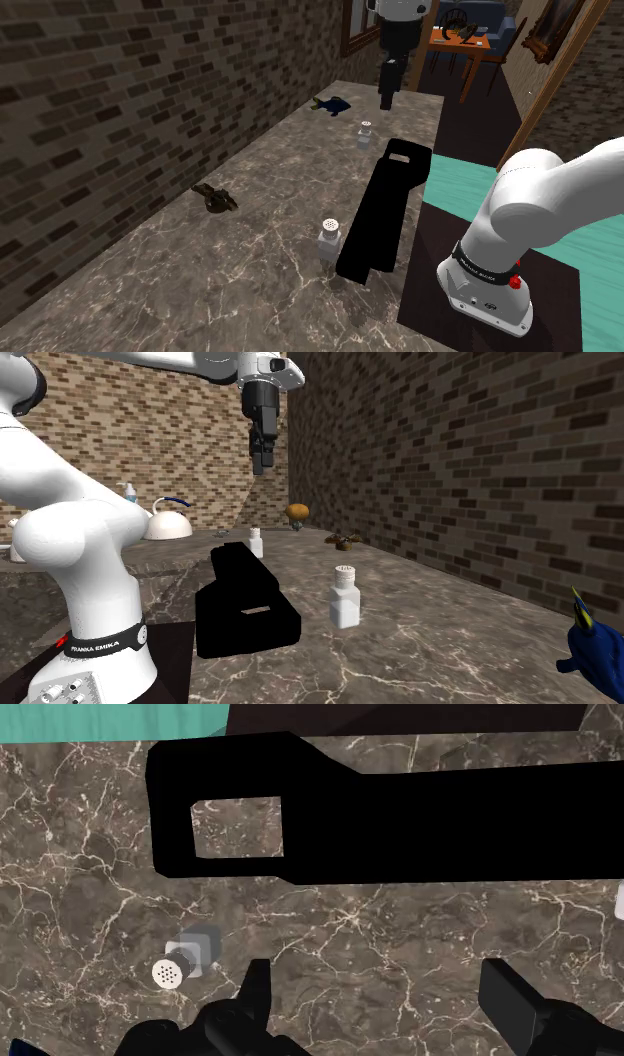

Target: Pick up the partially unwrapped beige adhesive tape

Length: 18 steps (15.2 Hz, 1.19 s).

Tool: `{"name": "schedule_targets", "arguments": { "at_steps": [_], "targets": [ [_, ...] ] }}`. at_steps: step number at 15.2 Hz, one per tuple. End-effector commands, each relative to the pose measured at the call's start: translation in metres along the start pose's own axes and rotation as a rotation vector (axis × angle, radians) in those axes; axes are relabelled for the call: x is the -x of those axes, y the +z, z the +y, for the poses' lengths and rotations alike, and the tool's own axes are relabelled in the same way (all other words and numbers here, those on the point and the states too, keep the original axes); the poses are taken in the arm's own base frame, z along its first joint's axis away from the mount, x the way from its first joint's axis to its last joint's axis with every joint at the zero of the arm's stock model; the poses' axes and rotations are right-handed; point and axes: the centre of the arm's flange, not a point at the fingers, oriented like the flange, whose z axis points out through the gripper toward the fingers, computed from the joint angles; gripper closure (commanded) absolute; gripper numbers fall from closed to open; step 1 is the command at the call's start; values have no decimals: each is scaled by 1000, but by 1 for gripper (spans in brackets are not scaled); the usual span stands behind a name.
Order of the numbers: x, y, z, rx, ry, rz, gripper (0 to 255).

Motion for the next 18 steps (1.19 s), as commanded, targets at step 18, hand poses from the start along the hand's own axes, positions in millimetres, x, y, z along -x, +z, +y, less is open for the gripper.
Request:
{"name": "schedule_targets", "arguments": {
  "at_steps": [18],
  "targets": [
    [-173, 75, -118, -12, -162, 9, 0]
  ]
}}
